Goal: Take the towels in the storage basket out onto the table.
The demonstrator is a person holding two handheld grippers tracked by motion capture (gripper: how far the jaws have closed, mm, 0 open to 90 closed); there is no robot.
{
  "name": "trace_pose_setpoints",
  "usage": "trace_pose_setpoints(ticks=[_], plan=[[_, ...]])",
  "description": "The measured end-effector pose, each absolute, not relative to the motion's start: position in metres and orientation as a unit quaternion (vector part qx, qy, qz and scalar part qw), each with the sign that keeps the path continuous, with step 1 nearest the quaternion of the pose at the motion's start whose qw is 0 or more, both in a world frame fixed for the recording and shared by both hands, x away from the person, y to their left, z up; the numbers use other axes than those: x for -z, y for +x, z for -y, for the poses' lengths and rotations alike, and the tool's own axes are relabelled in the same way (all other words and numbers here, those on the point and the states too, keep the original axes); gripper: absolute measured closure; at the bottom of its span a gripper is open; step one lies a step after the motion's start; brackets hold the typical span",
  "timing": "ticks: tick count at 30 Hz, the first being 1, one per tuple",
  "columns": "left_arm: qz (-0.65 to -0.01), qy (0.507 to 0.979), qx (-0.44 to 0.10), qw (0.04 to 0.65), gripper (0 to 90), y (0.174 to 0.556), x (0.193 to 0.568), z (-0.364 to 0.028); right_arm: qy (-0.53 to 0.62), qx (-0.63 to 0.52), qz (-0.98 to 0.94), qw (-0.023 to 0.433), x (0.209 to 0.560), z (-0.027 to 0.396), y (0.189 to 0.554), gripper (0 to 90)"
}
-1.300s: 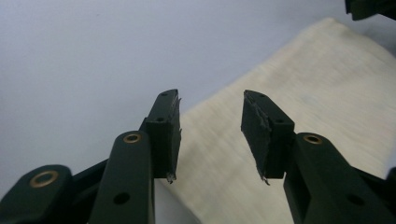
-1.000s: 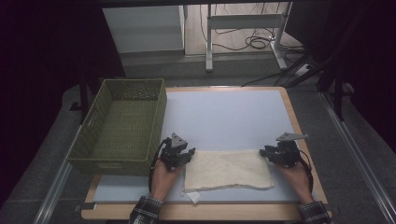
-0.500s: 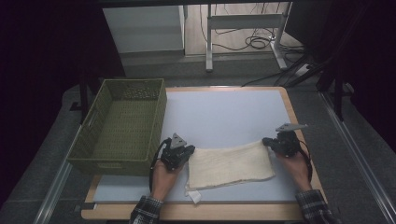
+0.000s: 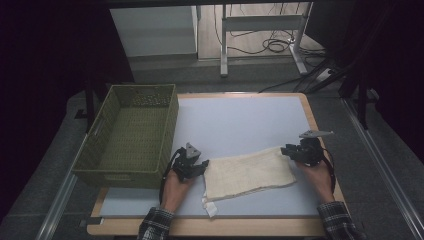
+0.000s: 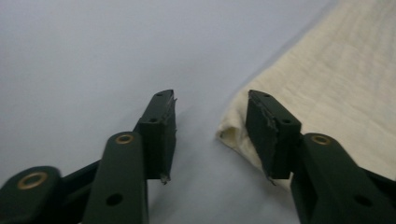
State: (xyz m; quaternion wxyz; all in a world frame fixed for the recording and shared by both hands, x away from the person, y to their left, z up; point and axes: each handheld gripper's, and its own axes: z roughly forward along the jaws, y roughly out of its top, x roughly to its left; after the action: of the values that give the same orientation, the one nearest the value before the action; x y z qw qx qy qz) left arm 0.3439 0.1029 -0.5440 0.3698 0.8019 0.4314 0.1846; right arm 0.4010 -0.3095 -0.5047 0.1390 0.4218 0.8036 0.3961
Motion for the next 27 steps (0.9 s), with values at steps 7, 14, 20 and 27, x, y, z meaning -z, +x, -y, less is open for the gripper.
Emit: trace_pose_setpoints(ticks=[7,14,20,27], plan=[[-0.451,0.794,-0.176,0.367,39.1,0.347,0.545,-0.105,0.424,-0.388,-0.808,0.131,0.502,0.308,0.381,53.2],[-0.452,0.794,-0.172,0.368,37.8,0.348,0.546,-0.106,0.394,-0.391,-0.822,0.127,0.499,0.293,0.355,50.2],[-0.453,0.793,-0.172,0.369,37.9,0.348,0.546,-0.106,0.362,-0.398,-0.837,0.099,0.501,0.273,0.343,52.2],[-0.453,0.793,-0.173,0.369,37.9,0.348,0.546,-0.106,0.325,-0.407,-0.850,0.078,0.508,0.245,0.332,57.6]])
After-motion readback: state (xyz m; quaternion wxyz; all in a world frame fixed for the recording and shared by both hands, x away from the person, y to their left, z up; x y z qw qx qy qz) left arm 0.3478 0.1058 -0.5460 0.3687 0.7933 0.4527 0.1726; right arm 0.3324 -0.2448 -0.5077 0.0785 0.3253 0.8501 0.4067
